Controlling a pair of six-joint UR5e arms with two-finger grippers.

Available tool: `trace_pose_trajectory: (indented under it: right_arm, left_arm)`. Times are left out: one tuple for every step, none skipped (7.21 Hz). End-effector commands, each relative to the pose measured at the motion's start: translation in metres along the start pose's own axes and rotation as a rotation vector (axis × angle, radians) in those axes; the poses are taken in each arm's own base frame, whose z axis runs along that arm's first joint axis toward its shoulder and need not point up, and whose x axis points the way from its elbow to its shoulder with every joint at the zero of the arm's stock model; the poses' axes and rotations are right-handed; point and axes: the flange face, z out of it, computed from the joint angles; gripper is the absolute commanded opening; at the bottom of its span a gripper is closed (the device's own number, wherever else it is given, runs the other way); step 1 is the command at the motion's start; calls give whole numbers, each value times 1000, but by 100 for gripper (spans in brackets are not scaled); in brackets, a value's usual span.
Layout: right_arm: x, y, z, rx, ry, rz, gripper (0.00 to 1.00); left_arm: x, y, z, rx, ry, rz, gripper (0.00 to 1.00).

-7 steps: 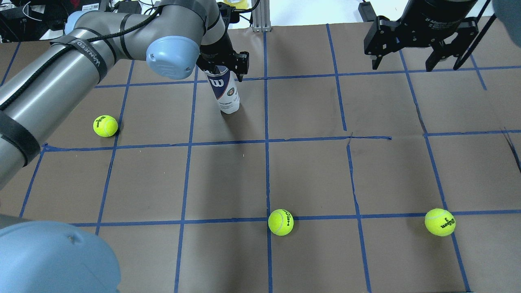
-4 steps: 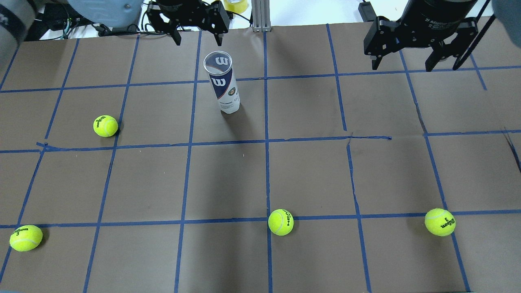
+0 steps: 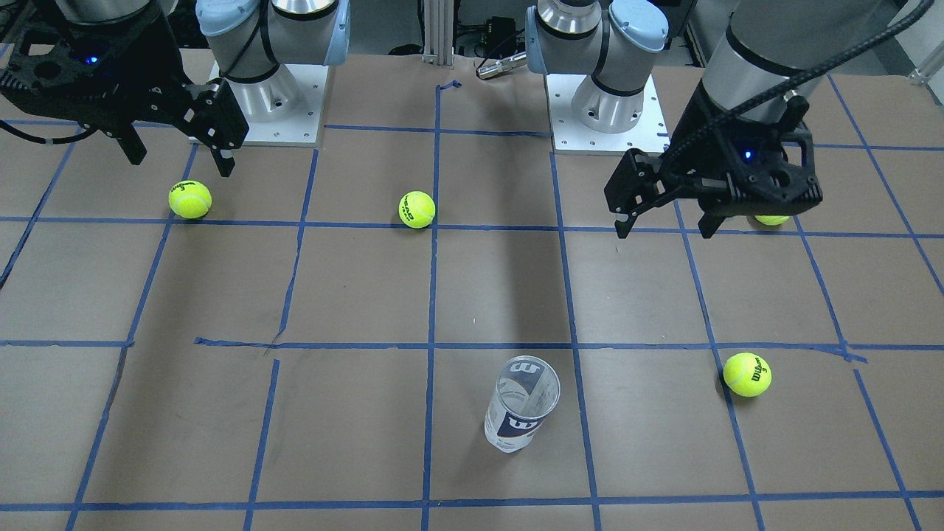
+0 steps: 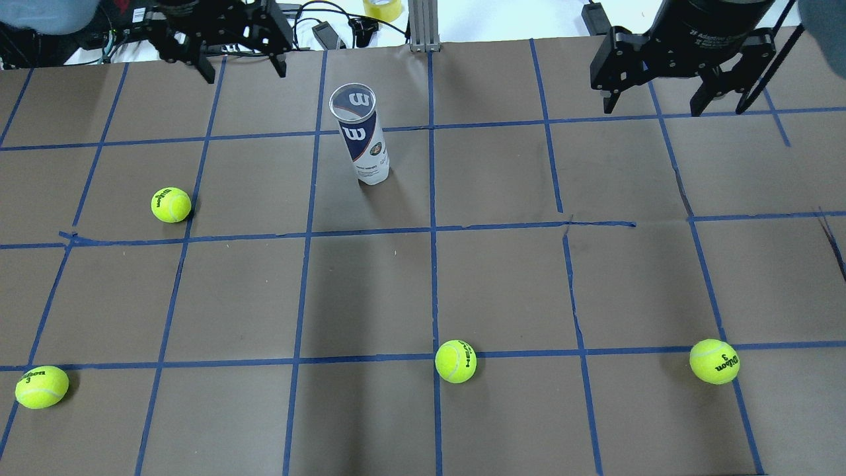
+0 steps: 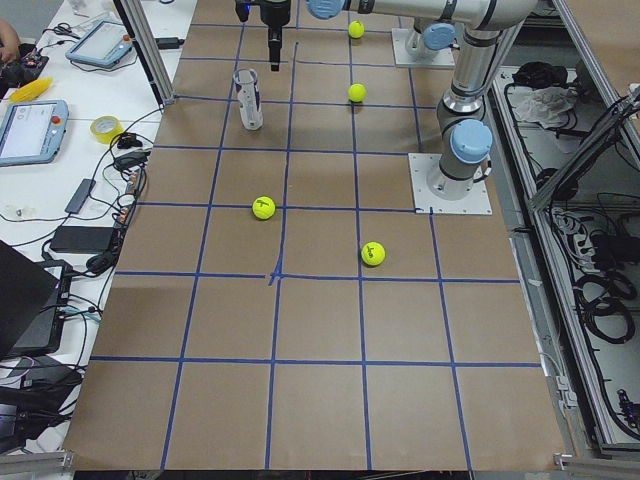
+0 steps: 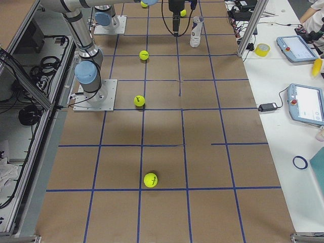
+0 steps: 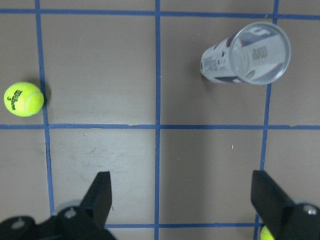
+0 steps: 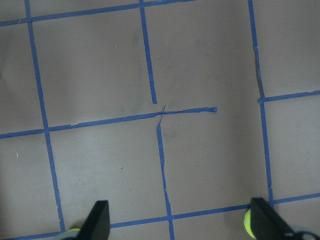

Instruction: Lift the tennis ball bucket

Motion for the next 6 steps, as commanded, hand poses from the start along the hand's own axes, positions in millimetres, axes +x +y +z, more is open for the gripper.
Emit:
trace_pose_trajectory:
  right_arm:
    - [0, 0, 0, 1, 1, -1, 100]
    - [0, 0, 1, -2, 0, -1, 100]
    - [0, 1, 1, -3, -1, -1, 100]
    - [1, 0, 2, -4, 1, 1, 100]
    - [0, 1, 1, -3, 0, -1, 100]
    - [-1, 1, 2, -4, -3, -4, 100]
  left_arm:
    - [-18, 22, -1, -17, -40, -21, 100]
    - [-30, 29, 8, -38, -43, -30, 100]
    - [-29, 42, 7, -39, -41, 2, 100]
    - [-27, 53, 6, -48, -28, 18, 100]
    - [-26, 61, 7, -52, -26, 37, 100]
    - [-26, 64, 13, -64, -22, 35, 100]
